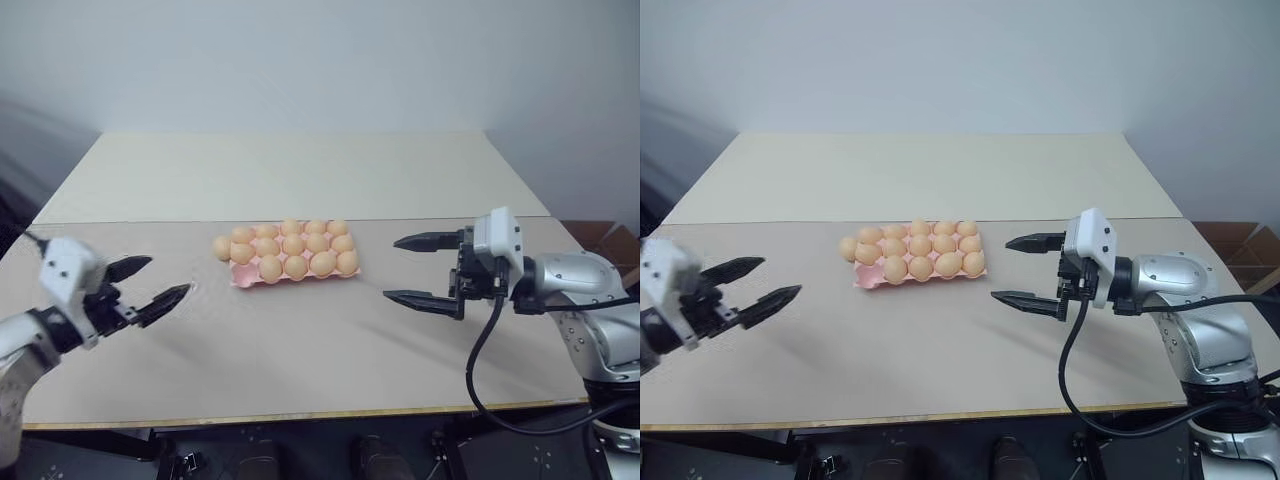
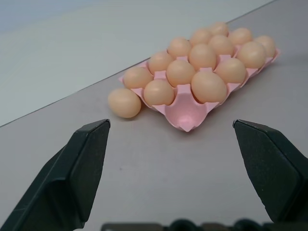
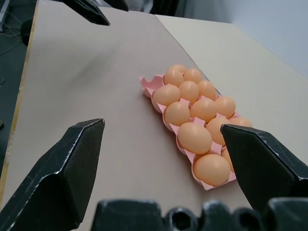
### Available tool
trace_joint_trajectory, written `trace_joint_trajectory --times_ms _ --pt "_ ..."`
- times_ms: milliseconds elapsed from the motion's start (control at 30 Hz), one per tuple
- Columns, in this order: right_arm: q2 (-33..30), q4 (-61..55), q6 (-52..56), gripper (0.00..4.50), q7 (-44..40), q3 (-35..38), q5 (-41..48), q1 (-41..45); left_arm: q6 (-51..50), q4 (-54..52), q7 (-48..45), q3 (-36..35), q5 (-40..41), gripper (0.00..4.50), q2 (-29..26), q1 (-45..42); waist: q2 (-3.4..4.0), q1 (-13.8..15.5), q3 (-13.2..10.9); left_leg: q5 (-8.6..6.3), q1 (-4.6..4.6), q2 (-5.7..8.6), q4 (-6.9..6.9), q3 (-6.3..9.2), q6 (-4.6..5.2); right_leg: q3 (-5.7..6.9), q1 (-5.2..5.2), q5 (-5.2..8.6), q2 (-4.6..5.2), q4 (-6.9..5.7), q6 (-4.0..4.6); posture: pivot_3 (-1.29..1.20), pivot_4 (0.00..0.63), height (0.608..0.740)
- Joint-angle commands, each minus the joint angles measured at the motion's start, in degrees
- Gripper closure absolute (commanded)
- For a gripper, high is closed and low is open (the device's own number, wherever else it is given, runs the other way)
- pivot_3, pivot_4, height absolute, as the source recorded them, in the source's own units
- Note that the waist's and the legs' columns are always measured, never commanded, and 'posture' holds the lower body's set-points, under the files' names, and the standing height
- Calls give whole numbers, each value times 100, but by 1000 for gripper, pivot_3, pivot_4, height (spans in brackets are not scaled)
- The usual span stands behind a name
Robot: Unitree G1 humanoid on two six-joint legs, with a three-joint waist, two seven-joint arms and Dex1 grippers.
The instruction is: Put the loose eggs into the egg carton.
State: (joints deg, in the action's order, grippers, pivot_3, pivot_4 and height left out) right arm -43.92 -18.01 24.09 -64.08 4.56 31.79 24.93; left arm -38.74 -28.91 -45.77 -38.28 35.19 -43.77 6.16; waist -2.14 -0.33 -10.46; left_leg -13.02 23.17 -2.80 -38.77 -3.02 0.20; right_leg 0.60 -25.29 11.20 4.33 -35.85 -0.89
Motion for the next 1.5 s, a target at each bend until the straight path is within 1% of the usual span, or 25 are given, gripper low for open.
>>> trace_joint_trajectory --times_ms 33,133,267,600,700,767,900,933,1000,1100,1200,1367,1500 --pt "-25 -126 -100 0 -57 153 156 -25 204 -565 21 -526 267 42 164 394 0 12 0 0 -1 1 -1 0 0 0 1 0 1 -1 0 0 150 740" --pt "-30 -126 -98 0 -110 164 207 -107 129 -728 131 -750 443 42 196 585 -1 38 0 0 -4 0 -2 1 0 1 2 19 -1 -4 32 0 150 740" --pt "-11 -46 -118 0 -111 117 179 -42 -25 -890 259 -850 684 42 143 726 -1 42 1 0 -8 0 -1 -1 0 -1 4 20 -2 -5 33 0 150 740" --pt "22 117 -207 0 -132 50 108 107 4 -964 531 -773 882 42 14 758 -1 41 1 0 -7 0 -1 -2 0 -2 3 20 -4 -4 33 0 150 740" --pt "42 141 -231 0 -119 31 81 112 -52 -906 765 -598 825 42 -18 604 -1 42 1 0 -6 0 0 -2 0 -2 2 20 -4 -3 33 0 150 740" --pt "65 199 -246 0 -105 -6 47 170 -379 -749 1134 -326 858 42 -121 277 -1 56 1 0 -7 0 0 -2 0 -1 4 20 -4 -4 33 0 150 740" --pt "87 250 -267 0 -113 -72 30 288 -989 -196 1950 450 549 42 -256 -646 -1 96 1 0 -16 0 -2 0 0 -2 10 19 -6 -10 32 0 150 740" --pt "92 246 -271 0 -109 -81 26 297 -1089 12 2144 651 461 42 -236 -933 -1 98 1 0 -17 1 -1 -1 0 -3 11 18 -6 -9 30 0 150 740" --pt "106 237 -282 0 -98 -95 15 304 -1349 449 2524 1015 280 42 -182 -1524 -1 103 1 0 -11 2 0 1 0 -1 8 0 -9 -8 1 0 150 740" --pt "145 206 -283 0 -60 -101 2 289 -1486 1149 2858 1504 -57 42 -76 -2280 -3 99 2 0 -7 2 0 2 0 -1 7 -3 -9 -6 -1 0 150 740" --pt "165 175 -291 0 -41 -106 -12 260 -1315 1934 2846 1917 -344 42 71 -2911 -4 91 2 0 -6 4 -1 2 0 0 8 -6 -9 -6 1 0 150 740" --pt "169 175 -295 0 -13 -87 -22 299 -587 3443 2506 2573 -916 42 427 -3822 -5 98 3 0 -6 5 -1 2 1 2 8 -8 -9 -6 5 0 150 740" --pt "149 103 -272 0 12 -61 -6 251 -105 4271 2236 2795 -1110 42 805 -4380 -6 98 4 1 1 6 -1 2 1 3 6 -17 -7 -3 17 0 150 740"
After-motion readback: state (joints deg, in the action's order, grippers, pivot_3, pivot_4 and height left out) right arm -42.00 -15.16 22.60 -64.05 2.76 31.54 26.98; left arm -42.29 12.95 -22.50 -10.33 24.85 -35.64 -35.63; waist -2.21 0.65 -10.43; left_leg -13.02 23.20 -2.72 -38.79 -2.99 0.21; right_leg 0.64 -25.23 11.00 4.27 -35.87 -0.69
